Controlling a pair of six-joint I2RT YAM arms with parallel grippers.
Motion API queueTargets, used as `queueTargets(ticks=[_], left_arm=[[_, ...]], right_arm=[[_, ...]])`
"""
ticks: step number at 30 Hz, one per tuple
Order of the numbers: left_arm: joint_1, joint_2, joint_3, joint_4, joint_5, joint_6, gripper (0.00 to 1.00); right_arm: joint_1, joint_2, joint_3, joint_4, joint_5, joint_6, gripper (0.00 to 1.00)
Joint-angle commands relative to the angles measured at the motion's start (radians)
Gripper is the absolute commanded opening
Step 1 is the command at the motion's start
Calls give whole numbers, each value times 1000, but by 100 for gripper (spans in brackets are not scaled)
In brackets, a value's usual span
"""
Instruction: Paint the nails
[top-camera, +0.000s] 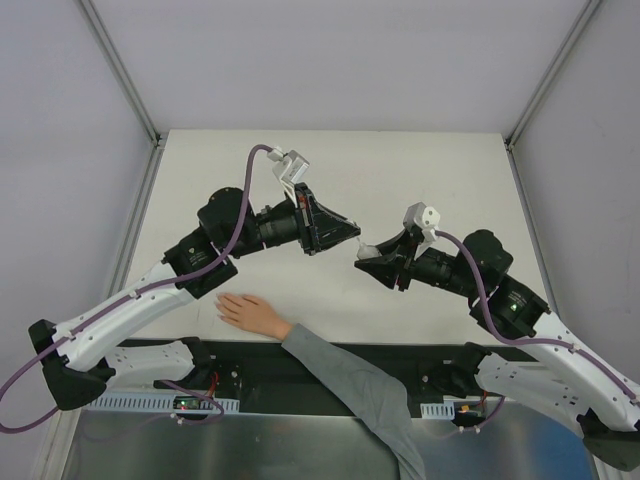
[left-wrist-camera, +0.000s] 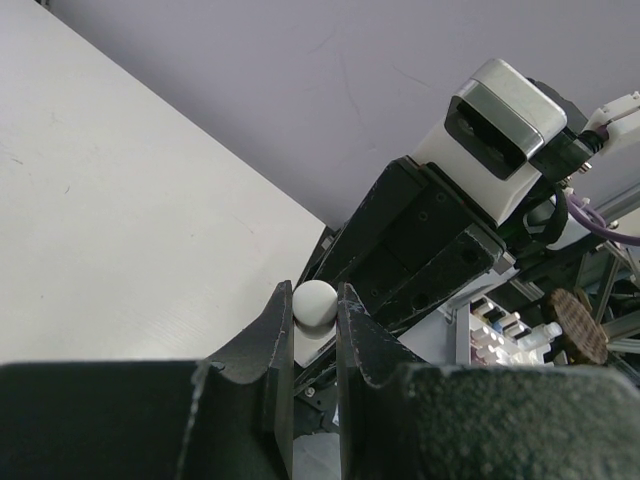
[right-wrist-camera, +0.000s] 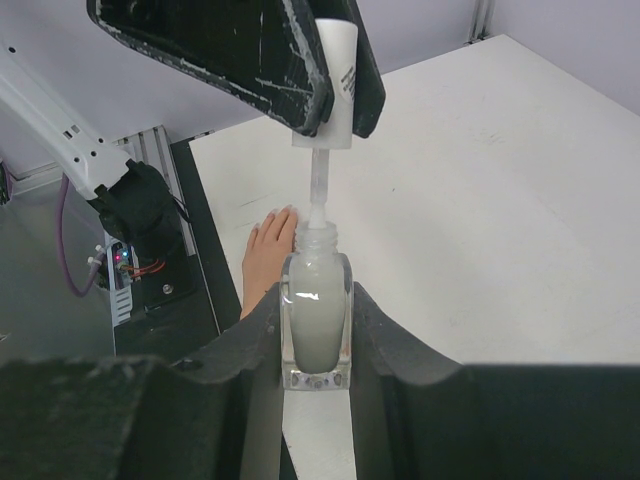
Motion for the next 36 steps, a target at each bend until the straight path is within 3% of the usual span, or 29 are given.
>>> queueTargets(ticks=[1, 21, 28, 32, 33, 36], left_arm=[[-6, 10, 27, 60, 42, -20, 0], [-25, 25, -16, 108, 73, -72, 0], [-37, 24, -27, 69, 83, -19, 0], [-37, 27, -52, 98, 218, 15, 0], [-35, 24, -62, 144, 305, 17, 0], [-37, 44, -69, 203, 494, 34, 0]], right_arm=[[0, -5, 54, 69, 1, -9, 0], [0, 45, 126, 130, 10, 16, 0], [0, 84, 184, 161, -4, 42, 0], [0, 90, 223, 201, -65, 82, 0], [0, 84, 224, 250, -106, 96, 0], [-2, 113, 241, 390, -383, 200, 0]])
